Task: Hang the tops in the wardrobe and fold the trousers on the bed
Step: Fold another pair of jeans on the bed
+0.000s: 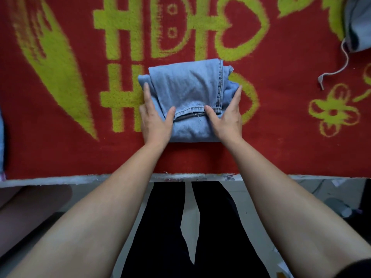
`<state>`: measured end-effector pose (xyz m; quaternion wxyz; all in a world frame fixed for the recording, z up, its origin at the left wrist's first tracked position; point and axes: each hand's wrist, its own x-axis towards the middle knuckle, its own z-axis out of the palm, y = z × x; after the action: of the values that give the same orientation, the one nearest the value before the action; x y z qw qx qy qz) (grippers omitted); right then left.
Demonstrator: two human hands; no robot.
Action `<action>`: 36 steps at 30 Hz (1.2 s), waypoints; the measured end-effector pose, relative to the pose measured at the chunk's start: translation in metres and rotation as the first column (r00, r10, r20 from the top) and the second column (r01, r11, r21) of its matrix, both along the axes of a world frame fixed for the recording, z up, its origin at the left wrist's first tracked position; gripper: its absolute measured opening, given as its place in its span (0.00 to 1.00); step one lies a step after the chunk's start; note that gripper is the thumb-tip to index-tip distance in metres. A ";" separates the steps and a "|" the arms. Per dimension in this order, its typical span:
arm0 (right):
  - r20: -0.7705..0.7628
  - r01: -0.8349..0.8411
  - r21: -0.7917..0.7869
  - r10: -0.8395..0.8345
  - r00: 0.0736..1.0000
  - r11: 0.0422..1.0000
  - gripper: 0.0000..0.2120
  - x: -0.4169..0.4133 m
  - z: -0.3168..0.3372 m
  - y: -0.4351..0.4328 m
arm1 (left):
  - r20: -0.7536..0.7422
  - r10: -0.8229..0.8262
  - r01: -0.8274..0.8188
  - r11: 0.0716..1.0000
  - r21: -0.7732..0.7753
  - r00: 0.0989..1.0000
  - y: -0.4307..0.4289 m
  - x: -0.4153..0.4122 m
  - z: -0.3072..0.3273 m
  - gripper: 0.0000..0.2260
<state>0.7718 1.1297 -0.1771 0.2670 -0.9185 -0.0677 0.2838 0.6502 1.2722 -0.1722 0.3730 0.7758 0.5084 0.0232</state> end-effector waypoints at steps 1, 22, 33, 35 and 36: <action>0.011 -0.013 0.000 0.013 1.000 1.000 0.52 -0.001 -0.002 0.001 | -0.021 -0.061 0.061 0.998 0.017 0.998 0.000 0.000 -0.001 0.37; 0.302 -0.356 0.026 0.332 0.894 0.934 0.29 -0.017 0.110 0.004 | 0.093 -0.129 0.119 0.987 0.106 0.987 -0.001 -0.019 0.090 0.24; 0.513 -0.520 0.200 0.363 0.777 0.830 0.30 -0.028 0.323 0.037 | 0.393 0.048 -0.204 0.909 0.365 0.918 0.016 -0.062 0.309 0.21; 0.557 -0.598 0.232 0.400 0.728 0.767 0.30 -0.033 0.354 0.041 | 0.424 0.068 -0.263 0.868 0.422 0.903 0.008 -0.077 0.346 0.22; 0.574 -0.635 0.253 0.414 0.706 0.730 0.30 -0.036 0.368 0.041 | 0.426 0.080 -0.283 0.853 0.439 0.901 0.002 -0.087 0.363 0.22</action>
<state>0.7356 1.1707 0.1914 0.3435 -0.8146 -0.4586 0.0898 0.5636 1.2739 0.1903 0.2539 0.7714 0.4728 0.3419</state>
